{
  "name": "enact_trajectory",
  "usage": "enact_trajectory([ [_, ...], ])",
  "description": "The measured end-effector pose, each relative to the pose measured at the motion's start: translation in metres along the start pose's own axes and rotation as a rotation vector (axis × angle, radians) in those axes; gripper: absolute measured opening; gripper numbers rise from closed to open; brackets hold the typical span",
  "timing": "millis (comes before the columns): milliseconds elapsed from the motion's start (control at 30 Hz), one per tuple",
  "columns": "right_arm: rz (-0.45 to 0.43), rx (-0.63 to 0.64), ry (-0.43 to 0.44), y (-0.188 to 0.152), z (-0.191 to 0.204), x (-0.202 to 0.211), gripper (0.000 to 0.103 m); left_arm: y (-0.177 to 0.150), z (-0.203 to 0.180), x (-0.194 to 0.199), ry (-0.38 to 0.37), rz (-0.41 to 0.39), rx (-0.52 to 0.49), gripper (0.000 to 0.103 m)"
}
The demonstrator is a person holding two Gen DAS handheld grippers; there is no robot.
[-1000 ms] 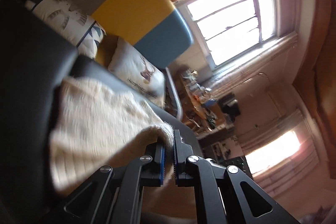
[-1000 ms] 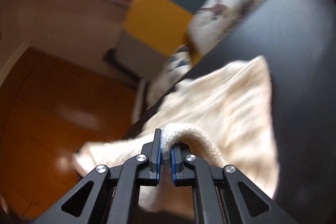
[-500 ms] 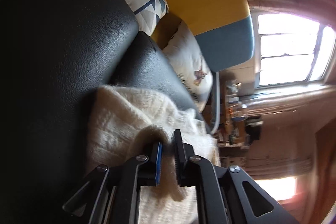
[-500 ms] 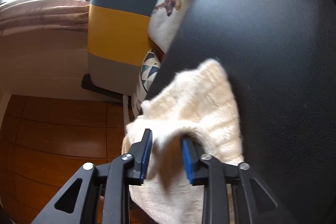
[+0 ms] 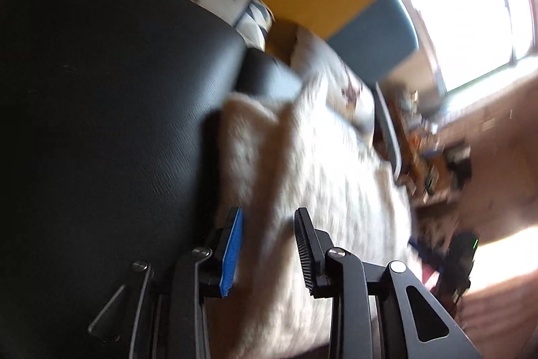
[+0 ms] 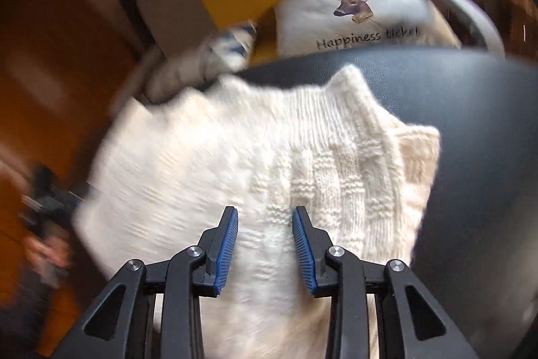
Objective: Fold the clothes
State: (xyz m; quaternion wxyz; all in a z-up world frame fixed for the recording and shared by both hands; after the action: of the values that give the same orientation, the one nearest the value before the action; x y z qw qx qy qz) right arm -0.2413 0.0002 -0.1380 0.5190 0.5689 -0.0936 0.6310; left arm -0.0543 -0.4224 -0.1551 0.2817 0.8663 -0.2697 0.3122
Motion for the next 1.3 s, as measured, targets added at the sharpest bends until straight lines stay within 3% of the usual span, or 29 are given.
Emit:
enact_trajectory([
  [200,0.016,-0.040,0.021,-0.019,-0.009,0.004,0.033,-0.014,-0.017,-0.007,0.053,0.052,-0.104,0.032],
  [267,0.039,-0.037,0.018,-0.029,-0.008,0.009,0.032,-0.022,-0.021,-0.007,0.064,0.070,-0.134,0.022],
  [333,0.065,-0.019,0.004,-0.043,-0.004,0.016,0.032,-0.032,-0.021,-0.003,0.064,0.084,-0.140,0.020],
  [433,0.073,0.007,-0.018,-0.069,0.002,0.034,0.032,-0.060,-0.023,0.016,0.043,0.087,-0.139,0.013],
  [633,0.039,0.035,-0.052,-0.112,0.016,0.069,0.033,-0.111,-0.028,0.058,-0.032,0.039,-0.148,0.014],
  [733,0.002,0.027,-0.097,-0.108,0.030,0.087,0.033,-0.118,-0.033,0.057,-0.064,0.071,-0.173,0.014],
  [833,-0.041,0.095,-0.006,-0.090,0.072,0.099,0.033,-0.122,-0.037,0.050,-0.082,0.110,-0.196,0.014],
  [933,-0.010,0.212,0.082,-0.081,0.135,0.080,0.033,-0.120,-0.033,0.052,-0.140,0.124,-0.175,0.012],
  [1000,0.027,0.301,0.067,-0.076,0.167,0.057,0.033,-0.124,-0.021,0.064,-0.152,0.103,-0.160,0.007],
  [1067,0.082,0.366,0.012,-0.081,0.189,0.034,0.033,-0.124,-0.018,0.075,-0.228,0.073,-0.119,0.006],
  [1167,0.132,0.360,0.000,-0.096,0.191,0.004,0.033,-0.137,-0.026,0.100,-0.305,0.034,-0.129,0.005],
  [1200,0.147,0.355,-0.002,-0.101,0.191,-0.006,0.034,-0.144,-0.027,0.103,-0.300,0.037,-0.141,0.005],
  [1300,0.126,0.268,0.057,-0.102,0.179,-0.005,0.034,-0.156,-0.007,0.089,-0.182,0.088,-0.120,0.006],
])
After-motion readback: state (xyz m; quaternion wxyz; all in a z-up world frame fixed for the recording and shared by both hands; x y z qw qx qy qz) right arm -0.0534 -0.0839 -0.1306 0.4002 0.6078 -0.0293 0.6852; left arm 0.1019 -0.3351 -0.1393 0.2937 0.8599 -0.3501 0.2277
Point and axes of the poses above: each gripper's, at about its wrist camera, not at the fingertips, and x roughly against the way its jaws point, z to its left, y to its top, the point moved 2 cm from there along -x, roughly the way its jaws point, and after that the axes turned 1 degree about x, right-handed, at the moved point
